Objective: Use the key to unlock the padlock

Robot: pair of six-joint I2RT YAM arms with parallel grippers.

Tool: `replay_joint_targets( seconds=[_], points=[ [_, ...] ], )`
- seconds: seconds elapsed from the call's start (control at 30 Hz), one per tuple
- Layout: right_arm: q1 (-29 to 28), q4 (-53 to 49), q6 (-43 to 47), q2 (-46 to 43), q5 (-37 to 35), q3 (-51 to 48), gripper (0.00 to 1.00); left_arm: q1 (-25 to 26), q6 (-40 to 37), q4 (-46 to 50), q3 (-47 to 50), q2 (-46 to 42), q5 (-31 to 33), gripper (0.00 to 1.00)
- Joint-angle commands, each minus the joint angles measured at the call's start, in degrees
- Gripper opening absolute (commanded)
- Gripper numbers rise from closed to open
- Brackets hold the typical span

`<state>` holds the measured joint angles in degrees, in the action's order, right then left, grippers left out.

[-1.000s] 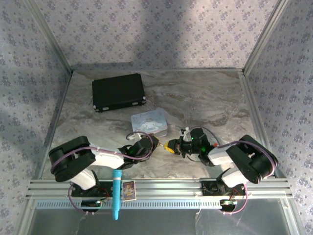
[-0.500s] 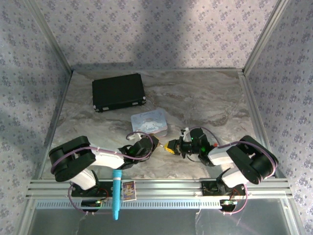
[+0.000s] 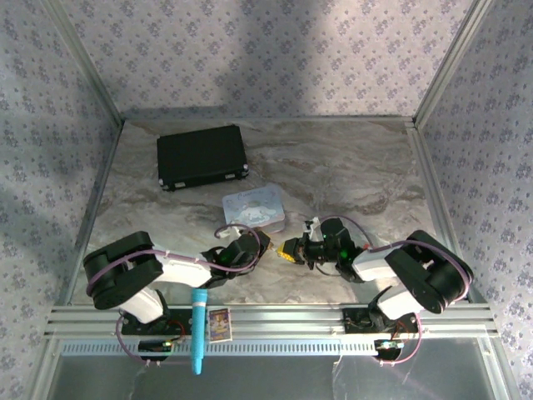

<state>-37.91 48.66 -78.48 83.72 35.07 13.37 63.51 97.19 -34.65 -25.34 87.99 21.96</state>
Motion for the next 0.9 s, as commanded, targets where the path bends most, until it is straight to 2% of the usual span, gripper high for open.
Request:
replay_joint_targets(
  seconds=[0.0, 0.3, 0.7, 0.87],
  points=[
    [-0.06, 3.13, -0.84, 1.44, -3.11, 1.3, 0.0, 1.18, 3.1, -2.29, 0.96, -2.46, 0.1, 0.09],
    [-1.1, 9.06, -3.65, 5.26, -4.93, 1.76, 0.0, 1.45, 2.72, -0.98, 1.0, -3.72, 0.86, 0.09],
    [-5.29, 18.15, -8.99, 8.88, -11.89, -0.53, 0.0, 1.54, 4.13, -1.14, -0.67, -2.02, 0.53, 0.15],
    [-7.53, 20.7, -11.41, 9.47, -16.36, -1.4, 0.0, 1.53, 4.22, 2.11, -1.49, -2.85, 0.89, 0.23]
  ],
)
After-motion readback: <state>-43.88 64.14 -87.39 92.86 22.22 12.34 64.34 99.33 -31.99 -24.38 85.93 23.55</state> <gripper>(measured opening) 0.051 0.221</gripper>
